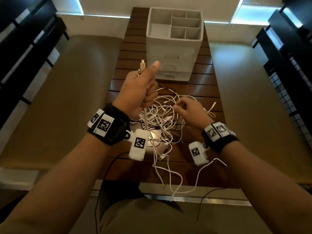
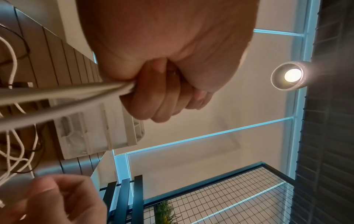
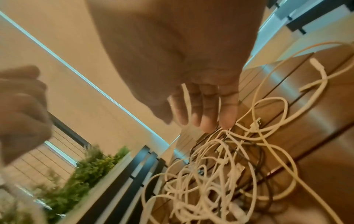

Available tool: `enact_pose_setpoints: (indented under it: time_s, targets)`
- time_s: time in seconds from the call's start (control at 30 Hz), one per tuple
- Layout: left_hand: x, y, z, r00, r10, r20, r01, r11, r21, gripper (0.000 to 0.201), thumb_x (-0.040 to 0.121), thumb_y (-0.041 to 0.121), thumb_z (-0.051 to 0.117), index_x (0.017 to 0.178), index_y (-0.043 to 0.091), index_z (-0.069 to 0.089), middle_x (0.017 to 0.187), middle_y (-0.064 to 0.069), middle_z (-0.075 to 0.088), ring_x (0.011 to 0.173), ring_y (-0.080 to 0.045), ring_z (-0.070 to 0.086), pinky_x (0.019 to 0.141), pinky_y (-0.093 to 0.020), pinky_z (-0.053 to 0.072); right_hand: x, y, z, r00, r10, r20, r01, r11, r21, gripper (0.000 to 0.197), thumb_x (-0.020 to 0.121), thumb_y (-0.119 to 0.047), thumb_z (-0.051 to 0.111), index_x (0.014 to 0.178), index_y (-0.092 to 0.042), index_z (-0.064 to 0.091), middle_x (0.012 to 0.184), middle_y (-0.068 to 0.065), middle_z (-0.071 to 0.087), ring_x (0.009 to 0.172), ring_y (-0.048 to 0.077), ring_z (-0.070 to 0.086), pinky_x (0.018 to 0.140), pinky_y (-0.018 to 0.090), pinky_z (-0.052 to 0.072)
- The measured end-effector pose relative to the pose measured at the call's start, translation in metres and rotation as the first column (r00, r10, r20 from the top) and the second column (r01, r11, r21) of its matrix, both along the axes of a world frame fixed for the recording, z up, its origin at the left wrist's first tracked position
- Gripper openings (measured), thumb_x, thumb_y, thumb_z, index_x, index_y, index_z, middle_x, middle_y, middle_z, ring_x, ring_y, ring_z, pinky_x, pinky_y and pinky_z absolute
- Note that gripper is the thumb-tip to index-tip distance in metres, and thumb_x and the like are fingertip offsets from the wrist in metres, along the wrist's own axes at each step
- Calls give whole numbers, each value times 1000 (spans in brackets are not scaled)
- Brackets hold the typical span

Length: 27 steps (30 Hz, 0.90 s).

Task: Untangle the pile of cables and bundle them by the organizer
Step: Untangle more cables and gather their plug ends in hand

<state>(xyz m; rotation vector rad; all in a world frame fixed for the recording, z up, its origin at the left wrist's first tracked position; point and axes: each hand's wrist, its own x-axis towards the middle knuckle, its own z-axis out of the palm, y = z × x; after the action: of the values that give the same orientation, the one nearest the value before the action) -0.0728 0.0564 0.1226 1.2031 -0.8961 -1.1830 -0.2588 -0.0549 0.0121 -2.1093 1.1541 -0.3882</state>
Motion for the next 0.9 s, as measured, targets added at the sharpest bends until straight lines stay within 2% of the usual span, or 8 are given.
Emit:
enact_pose_setpoints:
  time_s: [0.1,0.27,0.33,0.43,0.57,0.73,0.83,0.9]
  targets:
    - [6,-10,-8,1000,25,-15,-25,999,29,57,110,42,49,61,21,30,51,2,22,41,-14,17,40,-22,17,22,-22,-20,980,47,-193,-69,992,-109,26,96,-15,63,121,-24,65,111,1,53,94,22,62,83,35,52]
    - [19,-24,-27,995,97,-17,-95,991,96,57,109,45,52,58,24,38,52,4,26,40,-12,21,38,-20,21,52,-45,-36,949,51,-312,-98,986,-137,42,94,-12,58,131,-33,60,125,7,44,98,32,62,89,45,57]
    - [22,-27,-33,996,90,1,-90,989,116,58,108,47,52,56,25,41,52,4,27,41,-13,22,39,-21,21,59,-56,-43,909,102,-403,-148,986,-83,30,94,-21,60,122,-32,66,129,9,48,102,31,62,94,46,55]
    - [23,-30,-40,997,80,9,-81,988,134,57,107,48,53,56,24,43,53,2,28,42,-14,22,39,-24,19,64,-59,-44,843,189,-503,-230,973,-20,7,94,-29,67,91,-26,73,121,9,60,96,25,63,87,39,55]
    - [30,-33,-45,994,111,24,-113,982,154,55,107,50,54,60,21,49,53,2,30,42,-14,23,39,-24,20,63,-68,-15,945,95,-312,-137,984,-115,7,95,-28,74,98,-22,75,109,1,51,95,16,54,80,32,43]
    - [30,-43,-47,991,135,8,-135,975,176,51,107,48,55,71,13,66,47,6,36,40,-11,24,41,-25,16,57,-62,39,997,73,-16,-75,964,-255,12,94,-24,73,100,-16,80,97,3,66,88,15,60,83,37,50]
    - [28,-49,-45,991,128,31,-132,979,156,50,106,47,56,94,1,74,49,5,39,41,-11,23,46,-31,11,58,-48,68,967,-18,256,87,961,-261,10,100,-23,64,97,-17,71,85,-7,67,76,3,60,74,24,51]
    - [27,-54,-44,992,123,26,-125,983,134,50,105,50,59,103,3,77,58,-9,41,41,-11,24,42,-25,15,58,-41,84,923,-41,384,135,966,-220,10,102,-23,61,96,-18,66,80,-7,64,71,5,61,67,24,52]
